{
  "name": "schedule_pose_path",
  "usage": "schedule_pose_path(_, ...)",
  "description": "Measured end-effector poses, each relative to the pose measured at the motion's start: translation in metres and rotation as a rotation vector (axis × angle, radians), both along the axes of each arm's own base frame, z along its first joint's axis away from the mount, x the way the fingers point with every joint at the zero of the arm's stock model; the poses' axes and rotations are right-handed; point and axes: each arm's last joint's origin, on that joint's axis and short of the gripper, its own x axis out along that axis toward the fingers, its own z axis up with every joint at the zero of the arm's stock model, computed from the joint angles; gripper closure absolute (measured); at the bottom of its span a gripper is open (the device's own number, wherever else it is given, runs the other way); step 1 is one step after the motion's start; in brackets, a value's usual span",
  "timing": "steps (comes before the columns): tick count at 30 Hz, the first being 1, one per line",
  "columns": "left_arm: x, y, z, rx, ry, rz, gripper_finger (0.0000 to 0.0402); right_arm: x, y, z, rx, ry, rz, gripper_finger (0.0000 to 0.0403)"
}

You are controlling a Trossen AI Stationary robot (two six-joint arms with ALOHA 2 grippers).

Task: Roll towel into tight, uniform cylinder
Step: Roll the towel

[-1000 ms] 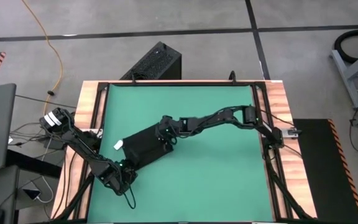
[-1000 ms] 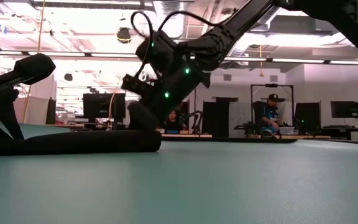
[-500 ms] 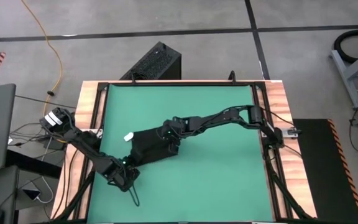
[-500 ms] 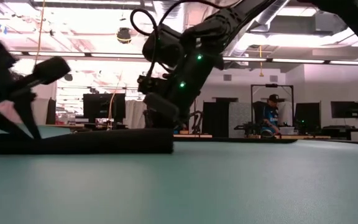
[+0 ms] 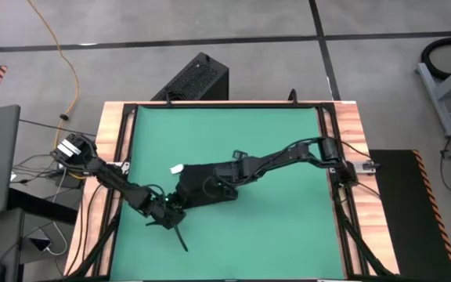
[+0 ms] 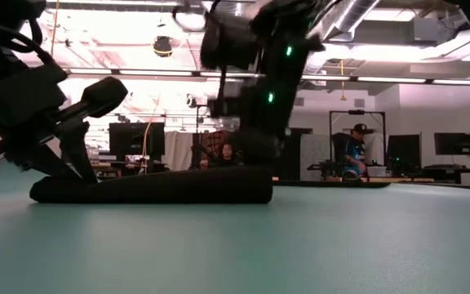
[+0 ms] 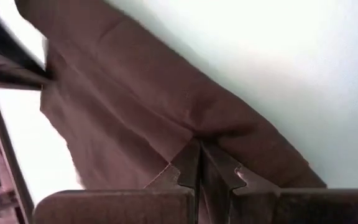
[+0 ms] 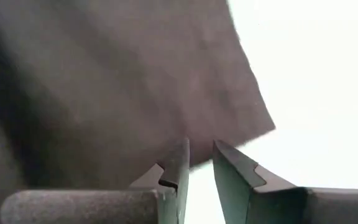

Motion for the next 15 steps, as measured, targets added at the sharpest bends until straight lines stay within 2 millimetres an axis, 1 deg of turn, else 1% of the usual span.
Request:
schedule_pose_path(4, -0.005, 0.003, -0.005, 0.027, 0.036, -0.039, 0.0401, -0.011, 0.004, 0.041, -0.024, -0.079, -0.020, 0.0307)
schedule_pose_path(5, -0.006, 0.004, -0.006, 0.033, 0.038, -0.043, 0.0401, -0.014, 0.006, 0.048, -0.026, -0.088, -0.020, 0.0307)
schedule_pose_path(8, -0.005, 0.005, -0.006, 0.038, 0.042, -0.050, 0.0401, -0.018, 0.013, 0.058, -0.067, -0.088, 0.031, 0.0307)
schedule_pose_path(12, -0.003, 0.008, -0.006, 0.049, 0.055, -0.072, 0.0401, -0.026, 0.031, 0.076, -0.083, -0.075, 0.251, 0.0307)
schedule_pose_path(13, -0.002, 0.009, -0.006, 0.053, 0.058, -0.077, 0.0401, -0.027, 0.037, 0.079, -0.075, -0.082, 0.307, 0.0307)
schedule_pose_path(15, -0.001, 0.010, -0.005, 0.050, 0.060, -0.081, 0.0401, -0.032, 0.047, 0.077, -0.068, -0.106, 0.384, 0.0307)
